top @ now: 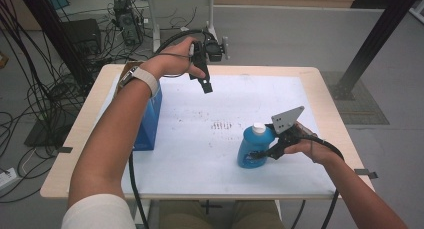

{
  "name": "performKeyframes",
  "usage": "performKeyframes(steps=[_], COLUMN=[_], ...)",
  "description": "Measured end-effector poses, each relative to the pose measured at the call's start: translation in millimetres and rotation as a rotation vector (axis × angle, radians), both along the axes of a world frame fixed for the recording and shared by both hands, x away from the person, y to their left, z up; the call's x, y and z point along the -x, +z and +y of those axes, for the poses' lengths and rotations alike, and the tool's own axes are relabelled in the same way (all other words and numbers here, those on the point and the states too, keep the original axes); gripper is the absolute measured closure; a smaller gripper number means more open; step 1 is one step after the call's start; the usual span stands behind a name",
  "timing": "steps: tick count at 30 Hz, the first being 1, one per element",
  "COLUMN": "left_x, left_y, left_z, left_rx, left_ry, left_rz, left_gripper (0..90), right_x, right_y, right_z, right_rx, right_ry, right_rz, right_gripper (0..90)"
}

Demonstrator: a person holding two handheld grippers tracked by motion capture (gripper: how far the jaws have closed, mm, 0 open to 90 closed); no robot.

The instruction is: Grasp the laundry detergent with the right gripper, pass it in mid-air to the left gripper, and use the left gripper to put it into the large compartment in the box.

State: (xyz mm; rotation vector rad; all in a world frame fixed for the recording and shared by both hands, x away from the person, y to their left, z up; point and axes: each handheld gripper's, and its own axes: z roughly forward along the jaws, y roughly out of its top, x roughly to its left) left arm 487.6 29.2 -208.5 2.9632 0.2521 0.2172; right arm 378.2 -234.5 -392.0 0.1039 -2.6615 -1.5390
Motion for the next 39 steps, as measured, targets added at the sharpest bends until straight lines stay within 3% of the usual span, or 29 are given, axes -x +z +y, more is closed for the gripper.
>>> performKeyframes(steps=[6,27,39], left_x=[9.1,43.1,68.3], left_y=[4.6,24.7,32.9], left_z=[2.4,5.5,4.4], left_rx=[0.033,0.050,0.074], left_ry=[-0.004,-0.045,-0.052], left_rz=[0.003,-0.018,0.003], left_gripper=[9.5,6.4,5.7], right_x=[1.7,7.4,11.1], right_y=[2.4,31.1,46.2], right_z=[2.3,1.5,7.5], right_rx=[-0.004,-0.011,-0.001], right_ry=[-0.002,-0.071,-0.093], right_rz=[-0.002,0.022,0.013], right_gripper=[43.0,43.1,43.1])
